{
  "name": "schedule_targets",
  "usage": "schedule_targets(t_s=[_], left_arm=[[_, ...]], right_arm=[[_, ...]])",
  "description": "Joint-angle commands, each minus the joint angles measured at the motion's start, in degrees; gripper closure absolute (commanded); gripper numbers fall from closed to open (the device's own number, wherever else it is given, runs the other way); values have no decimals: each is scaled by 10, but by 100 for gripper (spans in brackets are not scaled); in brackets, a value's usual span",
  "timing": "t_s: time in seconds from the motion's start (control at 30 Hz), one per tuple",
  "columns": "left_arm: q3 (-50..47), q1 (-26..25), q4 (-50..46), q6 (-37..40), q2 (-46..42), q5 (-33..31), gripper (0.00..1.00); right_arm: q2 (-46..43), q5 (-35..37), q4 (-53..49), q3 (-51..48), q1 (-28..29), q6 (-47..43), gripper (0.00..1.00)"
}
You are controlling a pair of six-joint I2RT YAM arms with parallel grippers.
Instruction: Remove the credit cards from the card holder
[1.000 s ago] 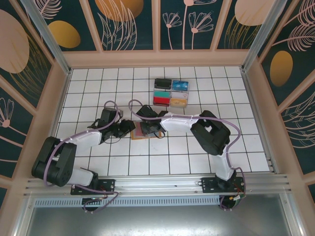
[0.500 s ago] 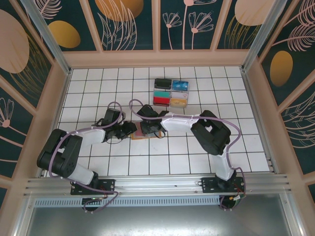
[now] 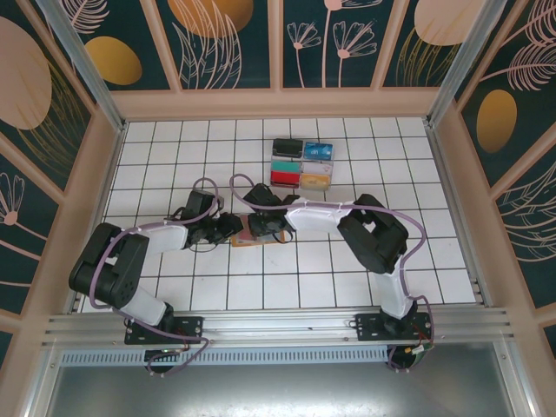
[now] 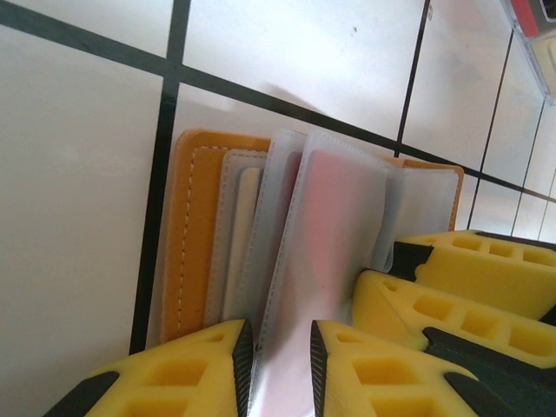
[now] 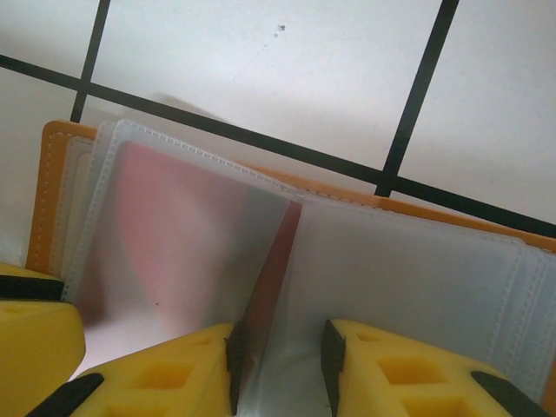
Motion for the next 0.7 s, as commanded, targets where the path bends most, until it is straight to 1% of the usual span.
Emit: schedule_targets(t_s=[0.0, 0.03, 0.2, 0.3, 0.37, 0.57, 0.67], left_arm=[[6, -10, 28, 13, 9, 43, 75], [6, -10, 34, 12, 6, 46, 76], [4, -10, 33, 15, 1, 41, 84], [2, -10, 31, 18, -1, 35, 91], [4, -10, 14, 24, -10, 19, 97], [19, -10, -66, 59, -55, -47, 99], [21, -10, -91, 67, -71, -63, 99]], right_arm=[[45, -18, -47, -41, -10, 10, 65], [43, -31, -45, -42, -12, 11, 65], [33, -45, -39, -42, -18, 17, 65], [20, -54, -34, -39, -22, 23, 65], [3, -59, -26, -36, -26, 27, 65], [-77, -93, 27, -36, -38, 35, 60], [-123, -142, 82, -53, -47, 30, 57]])
